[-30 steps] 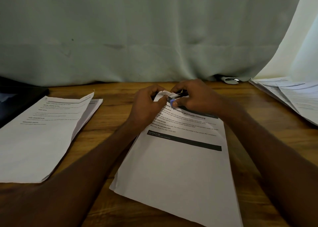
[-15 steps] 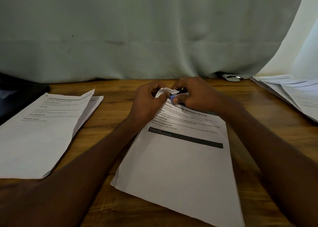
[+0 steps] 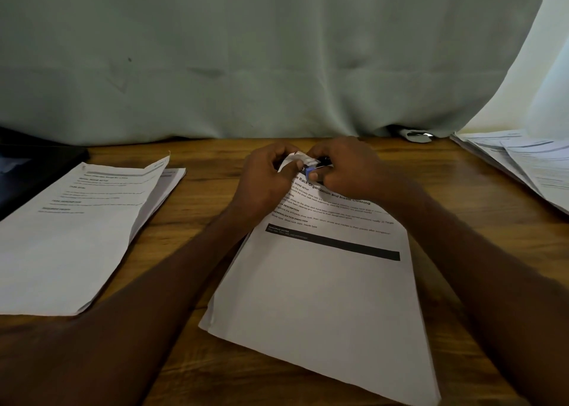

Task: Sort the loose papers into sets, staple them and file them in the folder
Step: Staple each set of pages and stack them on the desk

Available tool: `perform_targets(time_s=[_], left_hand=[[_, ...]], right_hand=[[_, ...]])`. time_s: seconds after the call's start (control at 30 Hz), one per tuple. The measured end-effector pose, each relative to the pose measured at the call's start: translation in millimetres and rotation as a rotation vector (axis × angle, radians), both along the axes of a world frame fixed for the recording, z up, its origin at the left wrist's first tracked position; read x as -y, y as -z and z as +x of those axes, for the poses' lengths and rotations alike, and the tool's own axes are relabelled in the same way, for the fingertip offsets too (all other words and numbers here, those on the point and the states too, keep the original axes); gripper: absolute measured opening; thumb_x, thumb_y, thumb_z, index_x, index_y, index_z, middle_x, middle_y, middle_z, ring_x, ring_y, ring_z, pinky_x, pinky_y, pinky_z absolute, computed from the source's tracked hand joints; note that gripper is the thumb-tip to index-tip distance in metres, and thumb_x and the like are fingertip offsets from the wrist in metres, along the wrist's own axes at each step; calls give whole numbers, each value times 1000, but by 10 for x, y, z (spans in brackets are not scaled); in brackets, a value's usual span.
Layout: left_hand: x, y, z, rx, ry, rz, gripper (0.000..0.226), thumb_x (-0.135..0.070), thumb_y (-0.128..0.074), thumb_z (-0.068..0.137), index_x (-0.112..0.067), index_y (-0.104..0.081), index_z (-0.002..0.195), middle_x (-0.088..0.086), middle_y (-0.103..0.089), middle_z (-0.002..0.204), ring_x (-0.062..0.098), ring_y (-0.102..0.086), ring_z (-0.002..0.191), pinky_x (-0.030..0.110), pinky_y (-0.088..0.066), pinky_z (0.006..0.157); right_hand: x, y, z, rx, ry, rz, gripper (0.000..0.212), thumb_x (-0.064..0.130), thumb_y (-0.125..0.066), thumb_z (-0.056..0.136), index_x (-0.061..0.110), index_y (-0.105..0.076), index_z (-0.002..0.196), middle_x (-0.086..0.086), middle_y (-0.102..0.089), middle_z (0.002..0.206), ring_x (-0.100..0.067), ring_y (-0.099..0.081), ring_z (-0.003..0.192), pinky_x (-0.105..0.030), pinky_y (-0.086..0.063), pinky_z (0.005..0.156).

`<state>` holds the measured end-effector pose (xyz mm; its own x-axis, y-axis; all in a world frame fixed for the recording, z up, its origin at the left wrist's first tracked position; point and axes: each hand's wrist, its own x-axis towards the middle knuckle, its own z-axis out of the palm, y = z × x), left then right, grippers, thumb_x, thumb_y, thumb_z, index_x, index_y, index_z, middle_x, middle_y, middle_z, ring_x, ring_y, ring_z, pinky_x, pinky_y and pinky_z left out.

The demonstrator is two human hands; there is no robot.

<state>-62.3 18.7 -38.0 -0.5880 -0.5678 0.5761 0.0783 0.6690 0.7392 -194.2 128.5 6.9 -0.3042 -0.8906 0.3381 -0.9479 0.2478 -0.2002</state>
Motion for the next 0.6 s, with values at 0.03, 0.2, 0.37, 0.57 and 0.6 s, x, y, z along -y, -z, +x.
perform_targets(time_s=[0.03, 0.2, 0.37, 0.57, 0.6], left_hand=[[2, 3, -5, 6, 0, -4, 9, -13, -68, 99, -12, -71, 107, -1, -74, 95, 9, -72, 83, 18, -56, 68], [51, 13, -29, 33, -27, 23, 10, -14, -68, 99, -10, -68, 108, 3, -74, 98, 11, -72, 83, 23, -58, 67], [87, 24, -43, 36, -35, 48, 8, -14, -69, 98, -12, -68, 106, -1, -74, 95, 1, -71, 76, 17, -56, 62], [106, 52, -14, 127, 97, 137, 38, -29, -78, 91, -18, -63, 125, -5, -71, 110, 6, -71, 93, 21, -59, 75], [108, 46, -3, 172, 124, 143, 47, -32, -81, 87, -18, -63, 128, -6, -71, 112, 6, -70, 94, 19, -58, 74]], right_hand=[[11, 12, 13, -8, 20, -10, 27, 31, -70, 94, 21, -73, 119, -2, -75, 101, -16, -63, 84, -29, -43, 69], [25, 53, 68, 25, 50, -41, 23, 26, -68, 95, 20, -75, 117, -3, -75, 100, -17, -62, 84, -27, -40, 71], [15, 83, 121, 81, 54, -128, 26, 23, -70, 94, 20, -77, 118, -3, -77, 101, -18, -67, 84, -27, -46, 72], [7, 92, 40, 149, 66, -90, 23, 23, -73, 93, 17, -77, 115, 4, -66, 80, -8, -57, 70, -24, -42, 63], [-4, 80, 25, 160, 66, -68, 23, 23, -72, 94, 18, -77, 116, 3, -69, 85, -12, -62, 77, -28, -49, 70]])
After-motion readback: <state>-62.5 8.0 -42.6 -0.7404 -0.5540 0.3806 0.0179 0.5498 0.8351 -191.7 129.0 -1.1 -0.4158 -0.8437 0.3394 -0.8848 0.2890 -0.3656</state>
